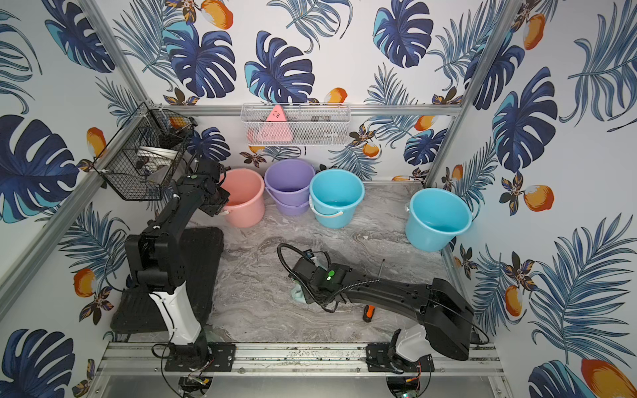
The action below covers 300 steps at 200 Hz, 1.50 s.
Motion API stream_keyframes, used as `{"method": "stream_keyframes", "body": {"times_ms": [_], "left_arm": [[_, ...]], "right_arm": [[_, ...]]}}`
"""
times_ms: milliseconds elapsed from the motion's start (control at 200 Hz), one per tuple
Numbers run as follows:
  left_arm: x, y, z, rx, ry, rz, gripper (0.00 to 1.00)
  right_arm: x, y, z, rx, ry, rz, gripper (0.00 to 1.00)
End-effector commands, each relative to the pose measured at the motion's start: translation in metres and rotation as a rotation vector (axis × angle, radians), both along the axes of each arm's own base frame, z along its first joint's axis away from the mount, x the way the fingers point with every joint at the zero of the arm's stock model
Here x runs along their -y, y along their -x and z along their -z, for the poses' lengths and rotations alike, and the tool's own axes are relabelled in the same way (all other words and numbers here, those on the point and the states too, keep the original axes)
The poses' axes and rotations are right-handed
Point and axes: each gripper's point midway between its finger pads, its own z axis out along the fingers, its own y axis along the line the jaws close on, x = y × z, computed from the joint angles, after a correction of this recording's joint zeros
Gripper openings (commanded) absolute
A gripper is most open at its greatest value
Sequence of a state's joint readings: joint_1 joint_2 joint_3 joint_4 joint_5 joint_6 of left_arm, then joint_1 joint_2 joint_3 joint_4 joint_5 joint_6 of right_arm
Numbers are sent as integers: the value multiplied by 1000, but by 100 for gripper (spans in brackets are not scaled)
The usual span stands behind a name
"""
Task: Wipe the inside of the bucket with a cloth
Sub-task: Pick up the bucket from the center of the board.
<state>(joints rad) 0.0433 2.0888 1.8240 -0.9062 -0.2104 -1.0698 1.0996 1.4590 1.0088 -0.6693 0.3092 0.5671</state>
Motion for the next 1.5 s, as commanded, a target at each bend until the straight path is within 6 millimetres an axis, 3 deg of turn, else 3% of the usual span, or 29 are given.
{"method": "stream_keyframes", "body": {"times_ms": [0, 230, 395, 816, 1006, 1301, 1371, 1391, 1496], "left_arm": [[-6, 5, -9, 11, -19, -39, 24], [-7, 14, -33, 58, -19, -35, 15], [-3, 24, -53, 100, -4, -16, 0], [22, 53, -102, 223, 77, 121, 0], [36, 82, -123, 262, 86, 254, 0], [68, 134, -127, 262, 107, 504, 0], [89, 146, -124, 250, 119, 589, 0], [93, 148, -123, 248, 122, 607, 0], [119, 165, -113, 215, 133, 699, 0]], "right_arm": [[4, 0, -3, 5, 10, 15, 5], [9, -1, -9, 22, 8, 21, 5], [16, -2, -18, 49, 16, 30, 5], [41, -18, -58, 126, -25, 88, 6], [66, -32, -77, 128, -85, 153, 5], [111, -56, -112, 158, -133, 255, 5], [117, -58, -114, 161, -117, 261, 5], [116, -62, -127, 181, -137, 262, 5], [117, -65, -142, 197, -140, 260, 5]]}}
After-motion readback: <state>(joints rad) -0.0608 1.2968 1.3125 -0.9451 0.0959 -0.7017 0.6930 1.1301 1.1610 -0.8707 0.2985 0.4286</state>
